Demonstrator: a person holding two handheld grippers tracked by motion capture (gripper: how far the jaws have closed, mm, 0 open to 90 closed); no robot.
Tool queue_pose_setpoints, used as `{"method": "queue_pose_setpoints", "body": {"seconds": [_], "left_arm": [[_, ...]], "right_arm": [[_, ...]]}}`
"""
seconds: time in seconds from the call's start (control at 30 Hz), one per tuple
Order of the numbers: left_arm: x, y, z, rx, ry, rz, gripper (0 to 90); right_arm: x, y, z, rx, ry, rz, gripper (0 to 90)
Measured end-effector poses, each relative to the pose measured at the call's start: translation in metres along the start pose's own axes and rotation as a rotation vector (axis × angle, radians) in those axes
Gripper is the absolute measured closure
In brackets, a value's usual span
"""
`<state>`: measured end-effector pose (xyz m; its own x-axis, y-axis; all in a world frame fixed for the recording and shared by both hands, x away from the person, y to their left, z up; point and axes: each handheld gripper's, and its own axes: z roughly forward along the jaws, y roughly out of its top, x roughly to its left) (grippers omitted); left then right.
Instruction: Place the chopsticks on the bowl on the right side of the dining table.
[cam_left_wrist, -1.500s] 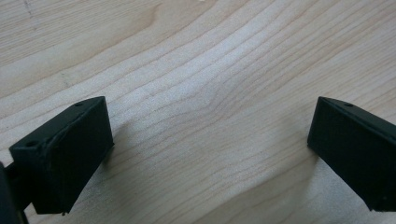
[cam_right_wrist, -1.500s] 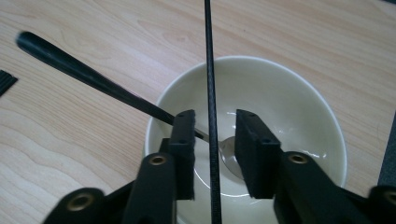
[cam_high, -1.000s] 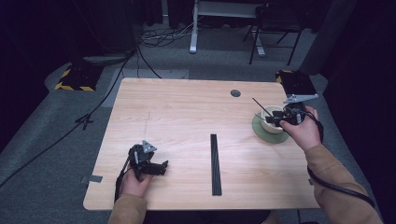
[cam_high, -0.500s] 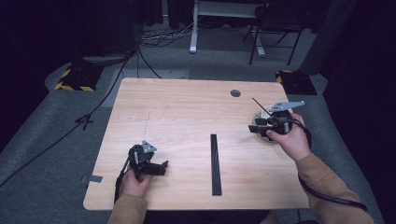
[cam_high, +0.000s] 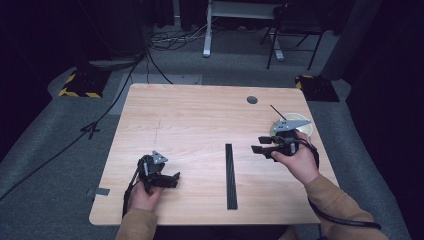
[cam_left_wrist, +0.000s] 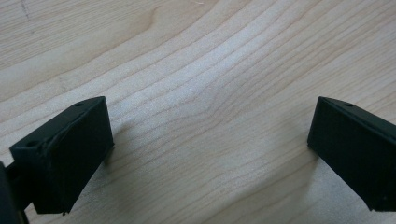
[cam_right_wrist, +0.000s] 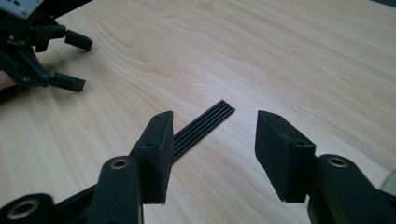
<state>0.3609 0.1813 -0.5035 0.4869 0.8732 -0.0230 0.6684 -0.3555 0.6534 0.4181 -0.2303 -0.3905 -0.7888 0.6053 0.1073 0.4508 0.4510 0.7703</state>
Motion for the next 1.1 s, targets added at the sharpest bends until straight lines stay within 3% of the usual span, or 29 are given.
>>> {"method": "queue_pose_setpoints", "body": {"seconds": [0.23, 0.7, 1.1], "left_arm": [[0.0, 0.0, 0.0, -0.002, -0.001, -0.002, 0.4], [0.0, 0.0, 0.0, -0.002, 0.0, -0.003, 0.4], [0.0, 0.0, 0.0, 0.0, -0.001, 0.0, 0.4]], "right_arm": [[0.014, -0.008, 0.011, 0.011, 0.031, -0.005, 46.3], [0.03, -0.029, 0.041, 0.015, 0.001, -0.028, 29.9], [0.039, -0.048, 0.059, 0.028, -0.001, -0.038, 30.7]]}}
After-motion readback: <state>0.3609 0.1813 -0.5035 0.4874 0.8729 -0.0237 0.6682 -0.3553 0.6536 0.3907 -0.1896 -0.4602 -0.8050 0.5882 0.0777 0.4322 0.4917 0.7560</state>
